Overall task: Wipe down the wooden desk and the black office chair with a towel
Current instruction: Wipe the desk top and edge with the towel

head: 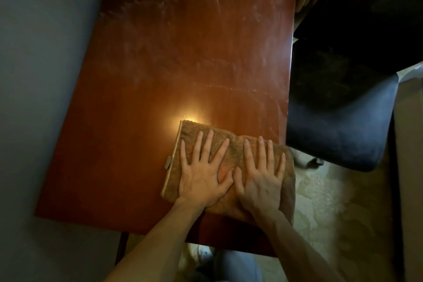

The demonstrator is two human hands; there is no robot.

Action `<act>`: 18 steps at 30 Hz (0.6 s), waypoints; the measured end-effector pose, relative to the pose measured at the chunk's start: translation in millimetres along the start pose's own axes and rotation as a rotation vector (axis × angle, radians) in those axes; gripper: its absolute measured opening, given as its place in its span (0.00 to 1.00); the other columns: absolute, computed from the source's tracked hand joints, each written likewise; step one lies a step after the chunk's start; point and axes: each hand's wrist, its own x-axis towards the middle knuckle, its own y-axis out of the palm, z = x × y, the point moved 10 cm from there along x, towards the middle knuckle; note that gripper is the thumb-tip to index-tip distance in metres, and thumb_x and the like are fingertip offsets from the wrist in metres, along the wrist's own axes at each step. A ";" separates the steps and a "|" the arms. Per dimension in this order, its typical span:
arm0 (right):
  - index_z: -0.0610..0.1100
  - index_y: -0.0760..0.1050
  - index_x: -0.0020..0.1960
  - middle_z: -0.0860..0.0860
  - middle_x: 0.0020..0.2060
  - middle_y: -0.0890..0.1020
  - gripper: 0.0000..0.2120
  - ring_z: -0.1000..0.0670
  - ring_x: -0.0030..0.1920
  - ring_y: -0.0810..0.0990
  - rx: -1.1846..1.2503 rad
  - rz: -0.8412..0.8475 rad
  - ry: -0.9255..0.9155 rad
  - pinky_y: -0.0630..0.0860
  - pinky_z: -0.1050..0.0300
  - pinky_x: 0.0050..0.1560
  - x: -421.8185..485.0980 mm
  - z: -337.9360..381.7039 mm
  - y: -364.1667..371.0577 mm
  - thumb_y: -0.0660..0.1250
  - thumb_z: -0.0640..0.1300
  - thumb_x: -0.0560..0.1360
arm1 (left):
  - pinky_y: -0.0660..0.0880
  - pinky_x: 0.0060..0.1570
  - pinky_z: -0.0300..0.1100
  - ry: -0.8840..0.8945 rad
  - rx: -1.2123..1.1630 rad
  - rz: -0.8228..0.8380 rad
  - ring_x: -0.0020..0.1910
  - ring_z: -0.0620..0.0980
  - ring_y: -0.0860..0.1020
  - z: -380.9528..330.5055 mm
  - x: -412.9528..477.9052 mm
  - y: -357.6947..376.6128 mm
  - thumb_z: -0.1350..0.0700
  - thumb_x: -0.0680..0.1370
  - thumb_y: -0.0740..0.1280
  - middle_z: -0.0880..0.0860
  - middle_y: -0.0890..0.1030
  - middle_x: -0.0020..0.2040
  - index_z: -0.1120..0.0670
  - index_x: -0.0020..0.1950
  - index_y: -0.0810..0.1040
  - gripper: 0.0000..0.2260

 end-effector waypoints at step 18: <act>0.52 0.54 0.84 0.44 0.83 0.55 0.36 0.42 0.83 0.50 0.015 -0.071 0.022 0.50 0.32 0.79 65.7 -10.0 -13.2 0.56 0.61 0.79 | 0.48 0.76 0.73 0.031 0.018 0.016 0.84 0.58 0.47 1.7 70.0 -5.3 0.32 0.79 0.55 0.56 0.50 0.85 0.42 0.85 0.53 0.35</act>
